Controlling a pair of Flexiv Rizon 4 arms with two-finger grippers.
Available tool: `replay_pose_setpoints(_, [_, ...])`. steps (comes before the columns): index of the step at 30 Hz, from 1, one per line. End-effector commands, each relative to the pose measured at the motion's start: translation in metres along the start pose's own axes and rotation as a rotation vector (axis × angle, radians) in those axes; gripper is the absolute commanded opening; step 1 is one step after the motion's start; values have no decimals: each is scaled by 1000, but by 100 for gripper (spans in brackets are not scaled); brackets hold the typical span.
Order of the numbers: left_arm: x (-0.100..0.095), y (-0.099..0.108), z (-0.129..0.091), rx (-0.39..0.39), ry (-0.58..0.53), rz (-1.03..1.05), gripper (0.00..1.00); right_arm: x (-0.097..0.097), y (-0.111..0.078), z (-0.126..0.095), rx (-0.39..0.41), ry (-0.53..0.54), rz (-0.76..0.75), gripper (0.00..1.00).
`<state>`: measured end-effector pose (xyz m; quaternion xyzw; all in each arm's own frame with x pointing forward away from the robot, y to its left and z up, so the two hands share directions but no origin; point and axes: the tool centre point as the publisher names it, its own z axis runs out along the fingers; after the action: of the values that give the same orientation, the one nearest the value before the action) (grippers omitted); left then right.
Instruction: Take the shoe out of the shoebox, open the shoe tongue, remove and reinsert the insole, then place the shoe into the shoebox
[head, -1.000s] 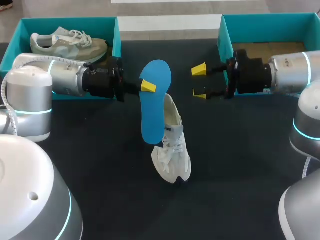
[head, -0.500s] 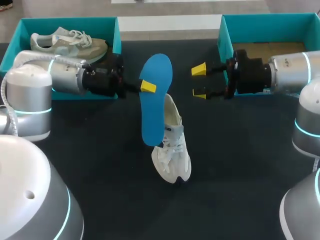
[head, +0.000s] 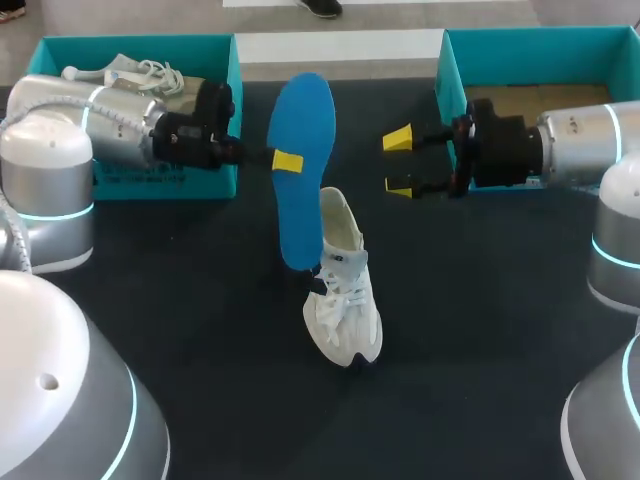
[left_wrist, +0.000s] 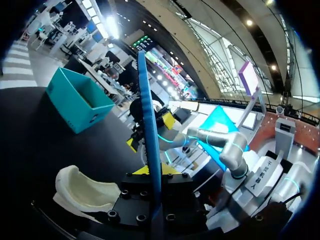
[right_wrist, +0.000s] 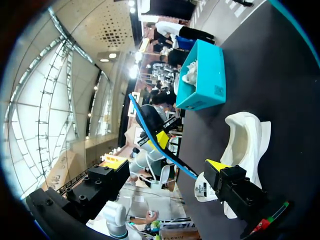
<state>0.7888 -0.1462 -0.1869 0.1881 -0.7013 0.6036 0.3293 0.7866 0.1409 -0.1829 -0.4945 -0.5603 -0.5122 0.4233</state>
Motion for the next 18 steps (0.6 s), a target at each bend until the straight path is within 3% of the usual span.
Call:
replay_pose_setpoints(1, [4,-3,-6,89,-116,838,0,0,0,2,-1,-2,0,100])
replay_pose_setpoints(7, [1,-10,-13,63,-203,1028,0,0,0,2,-1,-2,0,100])
replay_pose_setpoints(9, [4,-12,-13,101,-199,994,0,0,0,2,-1,-2,0,100])
replay_pose_setpoints(18, [4,-12,-13,101,-199,994,0,0,0,2,-1,-2,0,100])
